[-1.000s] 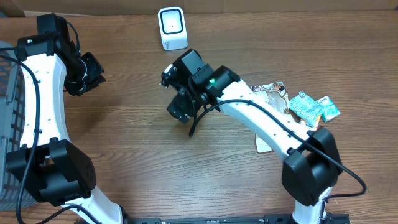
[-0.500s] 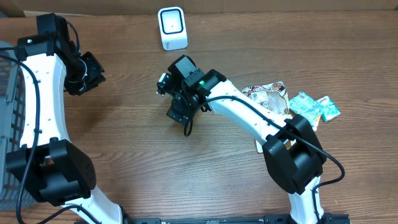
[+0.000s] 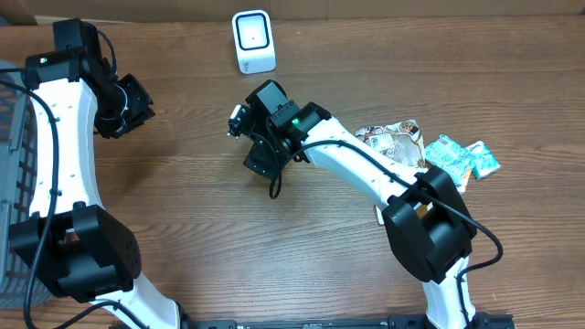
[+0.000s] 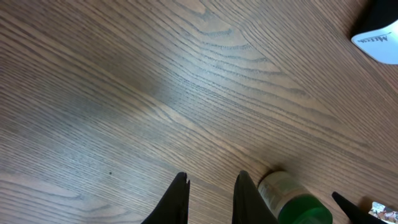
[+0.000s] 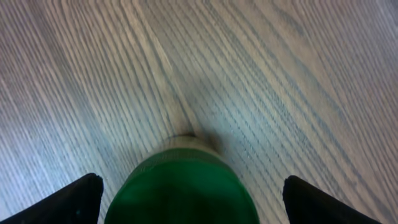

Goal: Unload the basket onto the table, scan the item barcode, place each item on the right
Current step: 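Lower the right gripper over the jar's green lid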

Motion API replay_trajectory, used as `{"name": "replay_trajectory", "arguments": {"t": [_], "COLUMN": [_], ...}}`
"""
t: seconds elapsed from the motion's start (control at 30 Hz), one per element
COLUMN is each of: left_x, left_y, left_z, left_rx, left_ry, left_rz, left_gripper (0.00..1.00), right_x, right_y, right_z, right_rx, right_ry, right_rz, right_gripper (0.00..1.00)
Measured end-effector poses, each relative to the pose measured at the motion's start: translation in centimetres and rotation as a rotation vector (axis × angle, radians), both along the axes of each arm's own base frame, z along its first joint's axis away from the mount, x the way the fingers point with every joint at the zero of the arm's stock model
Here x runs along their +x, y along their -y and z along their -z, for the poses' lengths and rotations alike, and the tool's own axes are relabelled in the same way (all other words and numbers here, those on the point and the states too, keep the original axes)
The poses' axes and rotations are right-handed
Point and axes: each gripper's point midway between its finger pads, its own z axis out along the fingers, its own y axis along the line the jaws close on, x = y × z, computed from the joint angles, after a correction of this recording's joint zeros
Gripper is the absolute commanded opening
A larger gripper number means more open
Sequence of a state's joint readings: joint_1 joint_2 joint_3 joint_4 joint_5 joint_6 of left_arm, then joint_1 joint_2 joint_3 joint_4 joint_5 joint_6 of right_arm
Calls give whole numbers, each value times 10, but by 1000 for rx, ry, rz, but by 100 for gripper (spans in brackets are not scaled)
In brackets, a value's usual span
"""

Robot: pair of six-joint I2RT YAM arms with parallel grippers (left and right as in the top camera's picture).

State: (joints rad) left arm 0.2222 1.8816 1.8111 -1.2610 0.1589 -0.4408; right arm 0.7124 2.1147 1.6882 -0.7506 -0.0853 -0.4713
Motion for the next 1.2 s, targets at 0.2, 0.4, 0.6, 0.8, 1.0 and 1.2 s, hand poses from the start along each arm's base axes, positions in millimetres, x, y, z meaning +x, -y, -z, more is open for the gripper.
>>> {"name": "replay_trajectory", "arguments": {"t": [0.2, 0.4, 0.6, 0.8, 1.0, 1.2], "left_x": [0, 1, 1, 2, 2, 2], "left_y": [0, -1, -1, -2, -2, -2], "left_z": [0, 0, 0, 0, 0, 0], "left_rx": [1, 6, 9, 11, 11, 10], "left_ry": [1, 5, 4, 8, 8, 9], "left_rz": [0, 7, 5, 4, 4, 5], "left_gripper": [13, 50, 100, 99, 100, 100], "right_x": [5, 6, 7, 9, 4, -3], "right_y": [2, 3, 3, 6, 13, 18], "right_z": [10, 11, 11, 11, 10, 11], "right_rx": [-1, 7, 21, 45, 84, 111], "right_ry": [-11, -22, -39, -77, -197, -289], "right_rz": [20, 46, 100, 220, 478, 681], "right_gripper": [84, 68, 52, 51, 50, 61]}}
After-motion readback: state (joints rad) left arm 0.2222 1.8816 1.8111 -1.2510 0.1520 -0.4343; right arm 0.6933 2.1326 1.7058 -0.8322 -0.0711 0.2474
